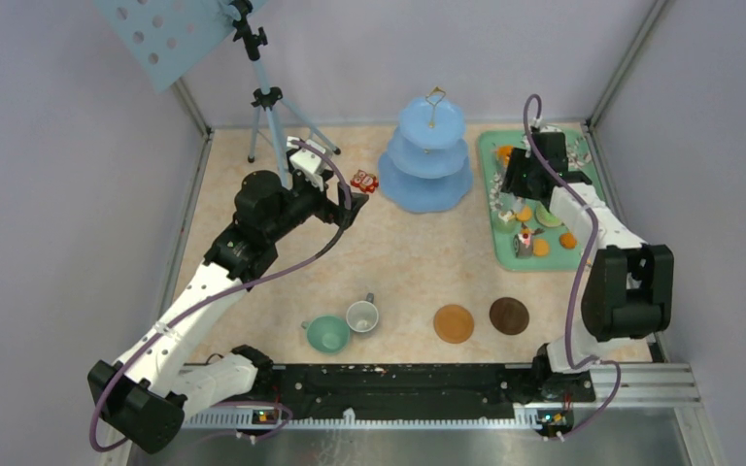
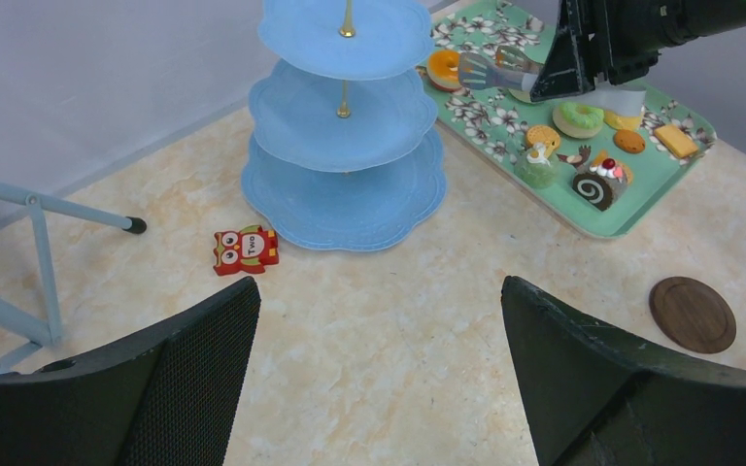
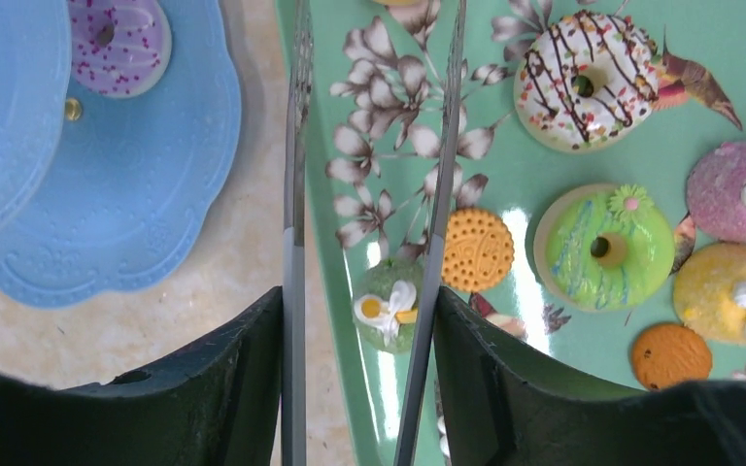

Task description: Serve the afternoon tea

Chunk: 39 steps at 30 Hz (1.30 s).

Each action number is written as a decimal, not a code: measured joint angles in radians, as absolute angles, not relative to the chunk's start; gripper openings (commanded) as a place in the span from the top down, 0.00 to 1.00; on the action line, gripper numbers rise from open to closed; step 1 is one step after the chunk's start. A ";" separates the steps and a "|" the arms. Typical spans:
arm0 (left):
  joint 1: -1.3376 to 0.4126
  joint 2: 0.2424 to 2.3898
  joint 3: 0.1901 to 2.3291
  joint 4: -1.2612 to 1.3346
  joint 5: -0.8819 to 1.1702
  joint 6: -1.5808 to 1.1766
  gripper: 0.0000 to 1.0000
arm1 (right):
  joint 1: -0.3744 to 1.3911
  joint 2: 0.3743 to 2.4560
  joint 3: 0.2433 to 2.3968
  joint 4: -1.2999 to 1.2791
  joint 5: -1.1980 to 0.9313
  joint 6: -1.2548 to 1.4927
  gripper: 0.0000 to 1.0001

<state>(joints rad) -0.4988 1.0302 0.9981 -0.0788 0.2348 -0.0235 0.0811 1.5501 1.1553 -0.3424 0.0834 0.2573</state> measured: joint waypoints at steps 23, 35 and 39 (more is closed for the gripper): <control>-0.499 1.030 0.998 -0.075 0.234 -0.023 0.01 | 0.030 1.867 1.429 -0.409 0.031 0.250 0.43; -0.499 1.030 0.998 -0.075 0.234 -0.023 0.01 | 0.030 1.911 1.469 -0.403 0.033 0.241 0.58; -0.499 1.030 0.998 -0.075 0.234 -0.023 0.01 | 0.030 1.906 1.465 -0.400 0.032 0.237 0.61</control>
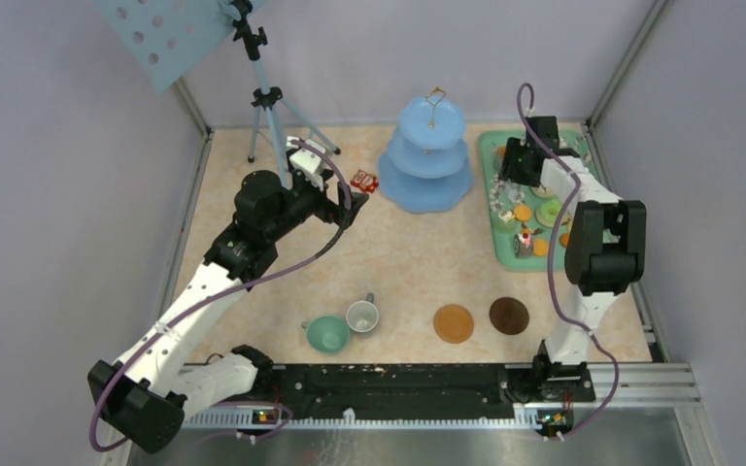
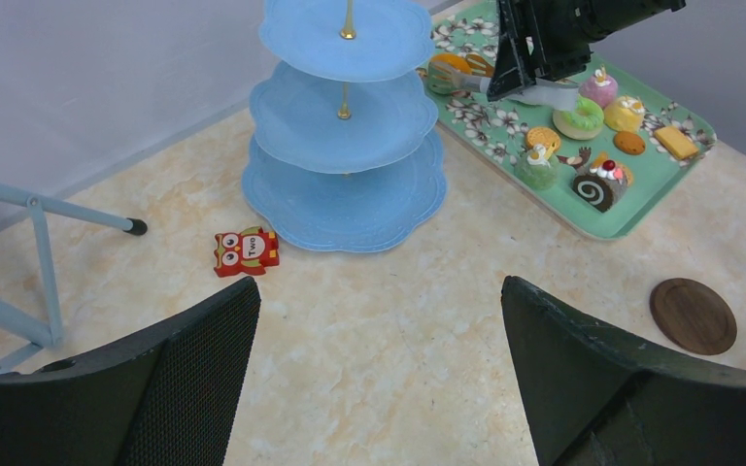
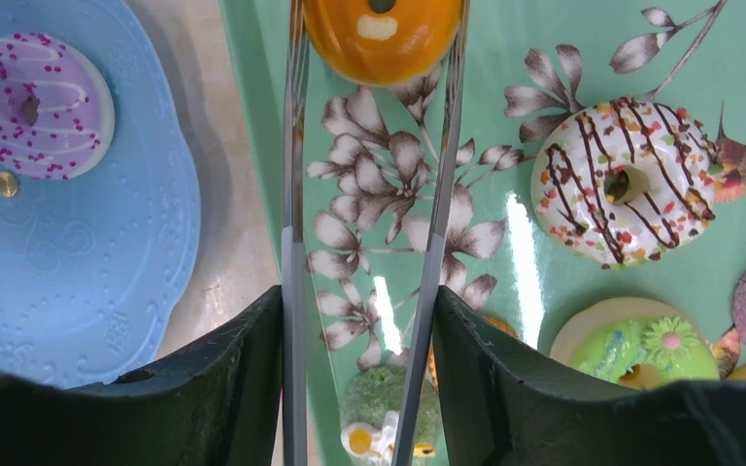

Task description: Serve the afternoon tea

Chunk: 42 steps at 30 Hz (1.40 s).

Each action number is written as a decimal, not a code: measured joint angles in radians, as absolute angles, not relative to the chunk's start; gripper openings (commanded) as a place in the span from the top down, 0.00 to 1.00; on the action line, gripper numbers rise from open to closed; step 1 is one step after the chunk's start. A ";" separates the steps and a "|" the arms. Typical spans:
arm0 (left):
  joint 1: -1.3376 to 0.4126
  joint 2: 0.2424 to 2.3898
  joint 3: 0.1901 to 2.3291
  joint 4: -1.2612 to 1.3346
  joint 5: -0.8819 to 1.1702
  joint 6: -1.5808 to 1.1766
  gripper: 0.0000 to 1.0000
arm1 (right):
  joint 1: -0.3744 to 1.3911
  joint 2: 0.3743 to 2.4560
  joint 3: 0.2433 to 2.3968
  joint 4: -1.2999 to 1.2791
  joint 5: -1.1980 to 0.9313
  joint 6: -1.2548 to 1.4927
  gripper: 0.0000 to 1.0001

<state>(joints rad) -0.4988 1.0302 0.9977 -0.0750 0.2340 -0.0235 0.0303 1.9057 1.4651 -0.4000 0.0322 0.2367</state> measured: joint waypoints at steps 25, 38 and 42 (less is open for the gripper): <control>-0.499 1.030 0.998 -0.075 0.237 -0.024 0.01 | 0.371 1.417 1.000 -0.357 -0.004 0.259 0.65; -0.499 1.032 0.995 -0.074 0.238 -0.024 0.01 | 0.453 1.541 1.033 -0.264 0.028 0.265 0.65; -0.499 1.034 0.994 -0.074 0.238 -0.024 0.01 | 0.515 1.567 1.035 -0.186 0.047 0.261 0.65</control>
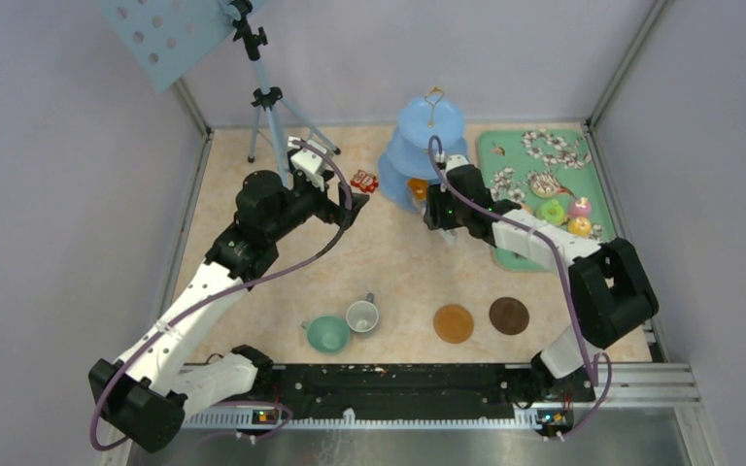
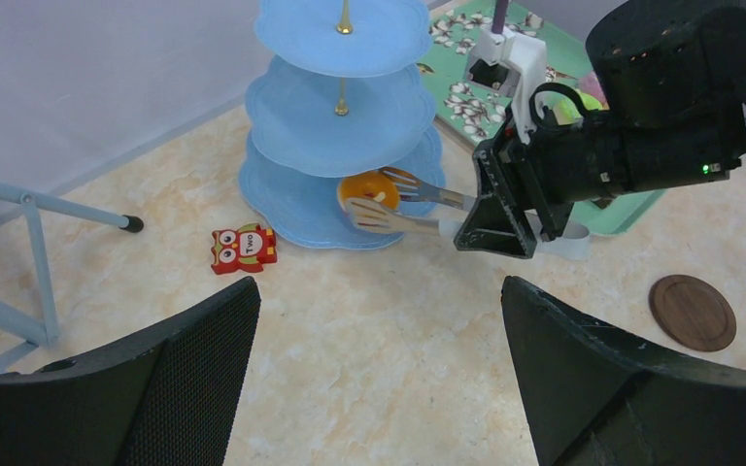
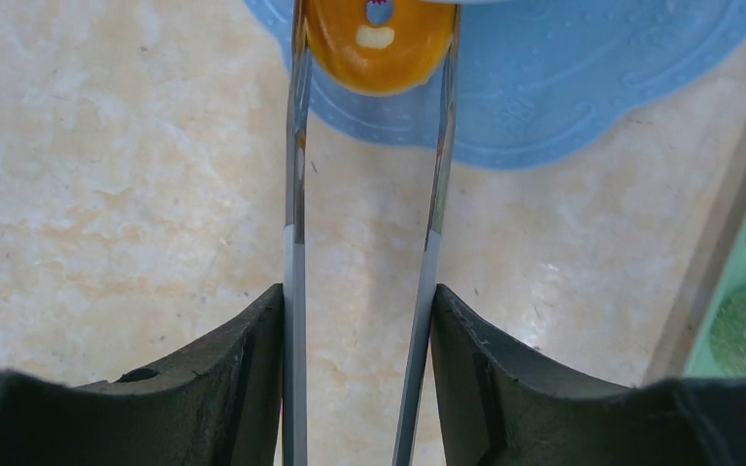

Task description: Serve the afternoon tea

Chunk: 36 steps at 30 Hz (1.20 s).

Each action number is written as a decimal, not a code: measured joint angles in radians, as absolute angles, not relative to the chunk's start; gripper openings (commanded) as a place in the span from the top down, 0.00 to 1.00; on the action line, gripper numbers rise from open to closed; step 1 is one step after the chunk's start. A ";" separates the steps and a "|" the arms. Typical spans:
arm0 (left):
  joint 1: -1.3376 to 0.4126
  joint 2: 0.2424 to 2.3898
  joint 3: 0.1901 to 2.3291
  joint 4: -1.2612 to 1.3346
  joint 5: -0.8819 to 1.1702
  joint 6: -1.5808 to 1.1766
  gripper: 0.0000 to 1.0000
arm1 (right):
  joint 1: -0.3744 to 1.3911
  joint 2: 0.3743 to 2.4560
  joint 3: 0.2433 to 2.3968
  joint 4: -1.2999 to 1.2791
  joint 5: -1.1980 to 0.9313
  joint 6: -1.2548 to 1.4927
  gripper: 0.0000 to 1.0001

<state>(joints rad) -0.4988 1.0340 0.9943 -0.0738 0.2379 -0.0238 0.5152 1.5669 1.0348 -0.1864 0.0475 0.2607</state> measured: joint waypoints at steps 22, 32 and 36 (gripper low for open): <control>-0.499 1.039 0.992 -0.072 0.238 -0.024 0.01 | 0.652 1.886 1.104 0.250 0.294 0.252 0.65; -0.499 1.039 0.992 -0.071 0.238 -0.024 0.01 | 0.652 1.914 1.123 0.328 0.349 0.238 0.64; -0.499 1.039 0.991 -0.070 0.238 -0.024 0.01 | 0.653 1.936 1.146 0.342 0.373 0.236 0.62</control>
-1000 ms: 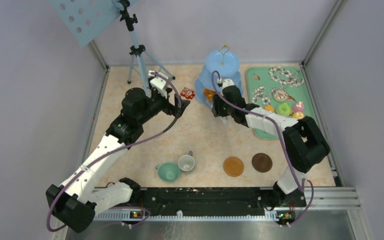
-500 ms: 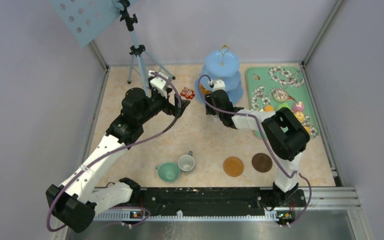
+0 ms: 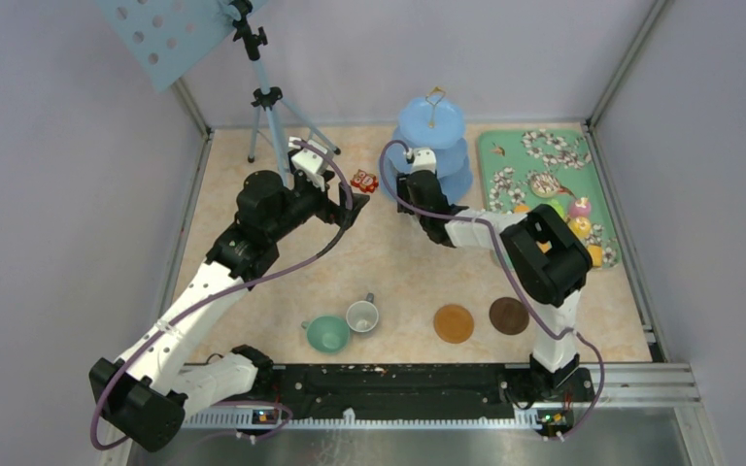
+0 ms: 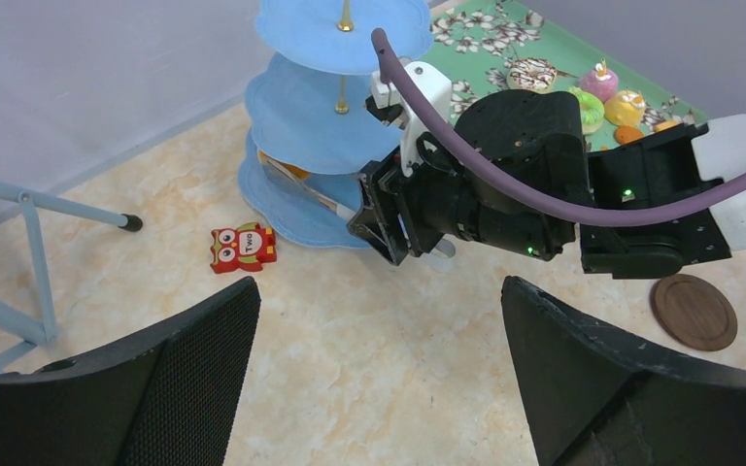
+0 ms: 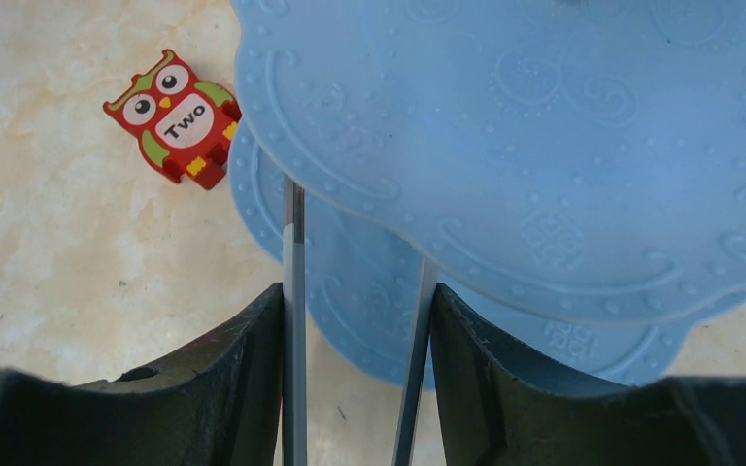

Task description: Serve the afternoon tea

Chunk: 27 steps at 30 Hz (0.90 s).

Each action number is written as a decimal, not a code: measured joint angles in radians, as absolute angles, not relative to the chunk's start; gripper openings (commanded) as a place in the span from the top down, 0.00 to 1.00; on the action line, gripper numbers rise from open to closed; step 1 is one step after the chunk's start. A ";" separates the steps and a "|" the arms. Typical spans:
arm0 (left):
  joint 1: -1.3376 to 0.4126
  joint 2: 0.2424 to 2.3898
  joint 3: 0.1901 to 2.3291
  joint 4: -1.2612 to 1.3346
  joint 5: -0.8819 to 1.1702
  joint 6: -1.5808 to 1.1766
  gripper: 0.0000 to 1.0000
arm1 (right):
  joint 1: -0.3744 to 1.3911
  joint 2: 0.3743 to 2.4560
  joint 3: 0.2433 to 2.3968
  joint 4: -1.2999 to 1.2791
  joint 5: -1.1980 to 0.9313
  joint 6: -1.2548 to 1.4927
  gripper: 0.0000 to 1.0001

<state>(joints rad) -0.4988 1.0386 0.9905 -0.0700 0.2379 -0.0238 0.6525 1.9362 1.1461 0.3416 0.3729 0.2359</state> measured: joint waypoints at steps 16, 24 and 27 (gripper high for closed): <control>-0.499 1.039 0.990 -0.068 0.238 -0.024 0.01 | 0.660 1.985 1.179 0.332 0.399 0.221 0.40; -0.499 1.039 0.990 -0.068 0.238 -0.024 0.01 | 0.673 1.954 1.150 0.309 0.390 0.220 0.41; -0.499 1.039 0.990 -0.068 0.238 -0.024 0.01 | 0.677 1.907 1.103 0.292 0.382 0.220 0.42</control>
<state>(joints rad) -0.4988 1.0389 0.9897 -0.0677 0.2379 -0.0238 0.6769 1.9068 1.1027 0.2920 0.3817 0.2199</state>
